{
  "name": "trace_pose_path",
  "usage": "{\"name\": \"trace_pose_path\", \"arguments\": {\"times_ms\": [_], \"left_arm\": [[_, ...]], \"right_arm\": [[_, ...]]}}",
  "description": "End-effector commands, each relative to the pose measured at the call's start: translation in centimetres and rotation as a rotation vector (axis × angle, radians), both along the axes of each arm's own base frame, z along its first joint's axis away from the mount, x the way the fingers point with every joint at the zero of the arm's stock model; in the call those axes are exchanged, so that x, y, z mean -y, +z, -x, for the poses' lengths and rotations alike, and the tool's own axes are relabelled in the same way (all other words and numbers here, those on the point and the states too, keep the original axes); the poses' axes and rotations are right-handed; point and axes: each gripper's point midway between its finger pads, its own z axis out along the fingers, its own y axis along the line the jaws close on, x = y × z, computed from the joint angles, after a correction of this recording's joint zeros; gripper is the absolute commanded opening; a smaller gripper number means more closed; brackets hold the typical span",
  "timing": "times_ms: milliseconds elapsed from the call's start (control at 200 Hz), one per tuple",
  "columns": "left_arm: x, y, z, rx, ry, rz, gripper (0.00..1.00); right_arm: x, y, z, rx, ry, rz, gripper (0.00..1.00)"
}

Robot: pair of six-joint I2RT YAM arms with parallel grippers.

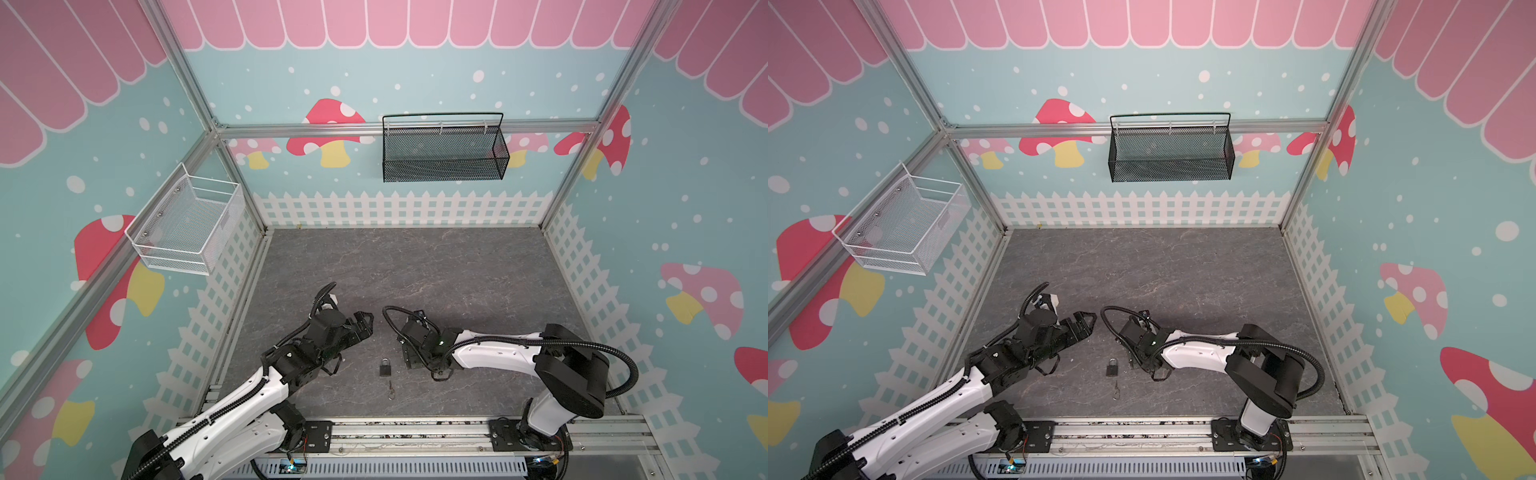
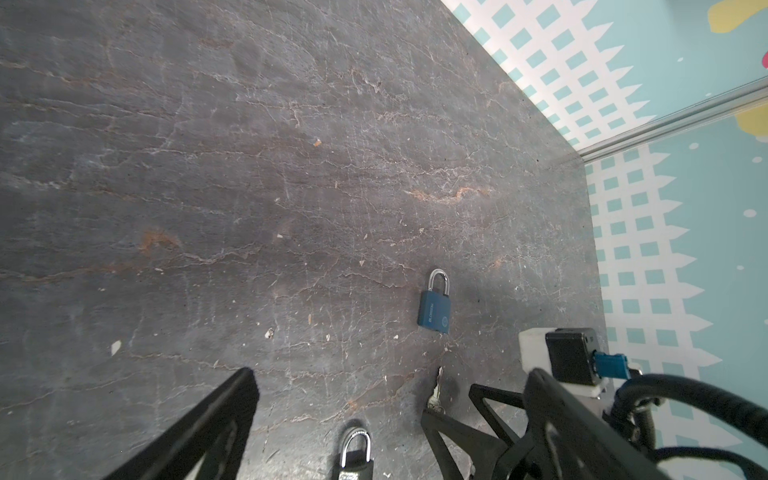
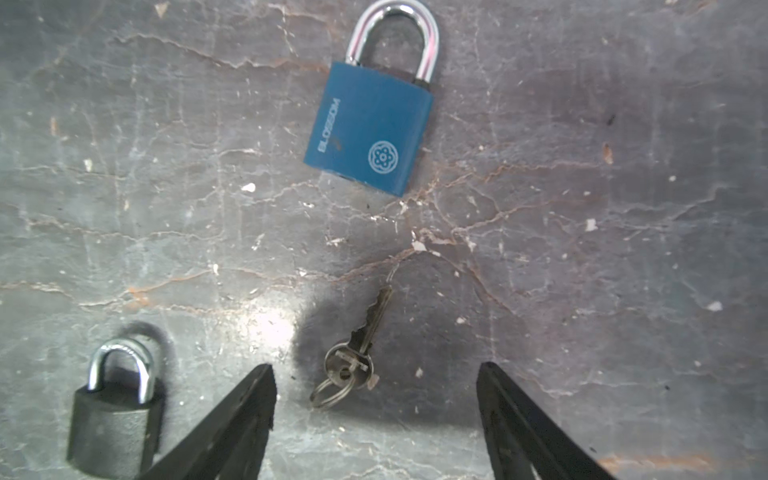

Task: Unlock with the key
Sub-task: 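Move both grippers forward toward the padlocks and keys on the table, then lower the right gripper onto the key beside the blue padlock and grasp it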

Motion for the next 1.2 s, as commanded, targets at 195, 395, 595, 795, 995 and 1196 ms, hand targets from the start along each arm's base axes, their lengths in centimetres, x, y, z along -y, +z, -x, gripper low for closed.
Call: {"name": "trace_pose_path", "arguments": {"times_ms": [195, 395, 595, 795, 995, 1196], "left_arm": [[1.1, 0.1, -0.2, -0.001, -0.009, 0.017, 1.0], [2.1, 0.7, -0.3, 0.012, -0.027, 0.016, 1.0], [3.0, 1.4, -0.4, 0.028, -0.044, 0.018, 1.0], [2.9, 1.7, -0.5, 0.038, -0.036, 0.012, 1.0], [2.4, 1.6, -0.3, 0.035, -0.029, 0.0, 1.0], [2.5, 1.4, -0.3, 0.028, -0.033, -0.007, 1.0]], "right_arm": [[2.7, -0.4, 1.2, -0.011, 0.03, 0.089, 0.75], [4.0, -0.1, 1.4, -0.019, 0.028, 0.087, 0.72], [3.5, 1.1, 1.6, -0.02, 0.064, 0.057, 0.68], [1.1, 1.6, 1.5, -0.031, 0.084, -0.05, 0.64], [0.3, 1.3, 0.8, -0.021, 0.067, -0.052, 0.59], [-0.4, 0.7, 0.2, -0.025, 0.071, -0.049, 0.51]]}}
